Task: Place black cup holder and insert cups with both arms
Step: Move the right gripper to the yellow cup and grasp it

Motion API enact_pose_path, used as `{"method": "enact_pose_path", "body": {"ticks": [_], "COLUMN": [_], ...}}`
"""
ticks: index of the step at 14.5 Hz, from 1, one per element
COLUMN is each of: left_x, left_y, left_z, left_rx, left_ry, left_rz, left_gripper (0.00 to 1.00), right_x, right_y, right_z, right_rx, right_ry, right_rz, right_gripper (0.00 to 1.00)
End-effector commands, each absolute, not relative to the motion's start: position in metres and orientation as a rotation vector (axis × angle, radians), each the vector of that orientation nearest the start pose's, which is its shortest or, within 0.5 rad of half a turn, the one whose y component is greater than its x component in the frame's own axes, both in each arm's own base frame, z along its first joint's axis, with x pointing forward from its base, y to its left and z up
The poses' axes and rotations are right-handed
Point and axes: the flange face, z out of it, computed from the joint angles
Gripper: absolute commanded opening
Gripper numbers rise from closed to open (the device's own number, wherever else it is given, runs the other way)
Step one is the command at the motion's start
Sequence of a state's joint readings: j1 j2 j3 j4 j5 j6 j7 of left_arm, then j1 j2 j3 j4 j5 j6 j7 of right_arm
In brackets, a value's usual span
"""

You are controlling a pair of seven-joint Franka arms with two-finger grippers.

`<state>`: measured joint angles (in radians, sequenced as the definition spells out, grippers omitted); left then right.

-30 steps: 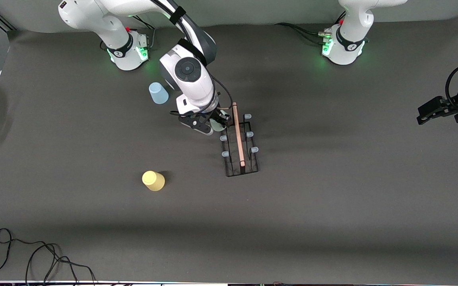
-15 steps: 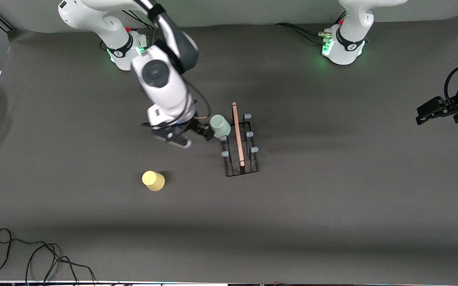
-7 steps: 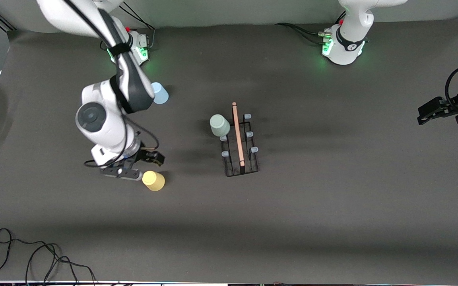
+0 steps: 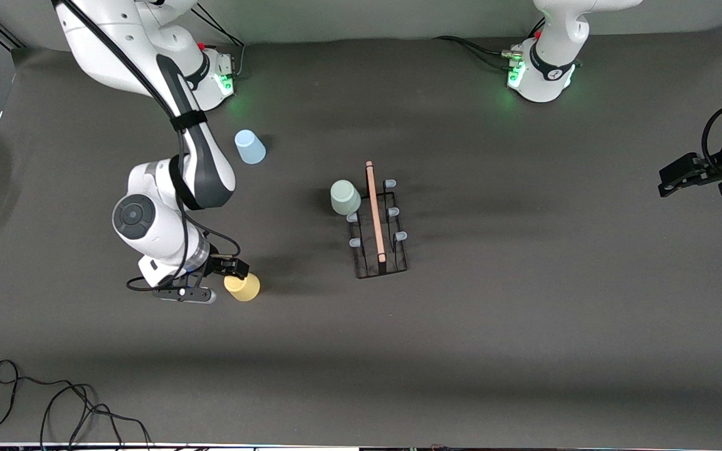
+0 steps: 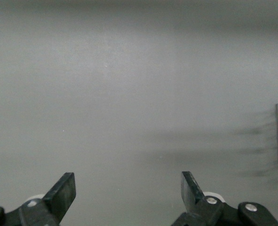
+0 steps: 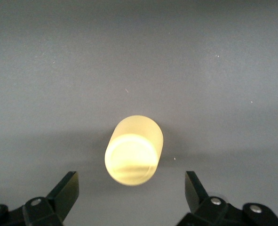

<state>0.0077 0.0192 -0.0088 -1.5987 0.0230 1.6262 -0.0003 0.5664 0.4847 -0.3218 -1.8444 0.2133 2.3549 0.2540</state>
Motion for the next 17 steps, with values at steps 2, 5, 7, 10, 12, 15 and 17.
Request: {"method": "enact_pose_path", "body": {"ticks": [2,5,7,10,12,15,17], "left_x": [0.567,0.568,0.571,0.571,0.573,0.576,0.579], "left_y": [0.005,0.002,-0.001,-0.002,-0.002,0.002,0.002], "left_z": [0.608,0.607,0.602,0.598,0.596,0.595,0.594], "left_rx": [-3.103,-3.105,-3.105,-3.103,-3.097,-3.098,-3.098], "left_ry": [0.024,0.029,0.034,0.044,0.045,0.035,0.036], "left_rz": [-0.026,-0.024,-0.017,0.010,0.005,-0.004,-0.009], "left_gripper": [1.00,1.00,1.00,1.00,1.00,1.00,1.00], "right_x": [0.632,0.632,0.631,0.630,0.629,0.631,0.634], "right_y": [0.179,0.180,0.181,0.186,0.189,0.191,0.197], "right_z": [0.247,0.229,0.223,0.211,0.213,0.221,0.246], "right_rx": [-3.112,-3.123,-3.128,-3.120,-3.112,-3.104,-3.088], "right_ry": [0.151,0.146,0.144,0.155,0.158,0.154,0.155], "right_rz": [-0.146,-0.156,-0.144,-0.119,-0.112,-0.112,-0.074], "right_gripper": [1.00,1.00,1.00,1.00,0.67,0.09,0.00]}}
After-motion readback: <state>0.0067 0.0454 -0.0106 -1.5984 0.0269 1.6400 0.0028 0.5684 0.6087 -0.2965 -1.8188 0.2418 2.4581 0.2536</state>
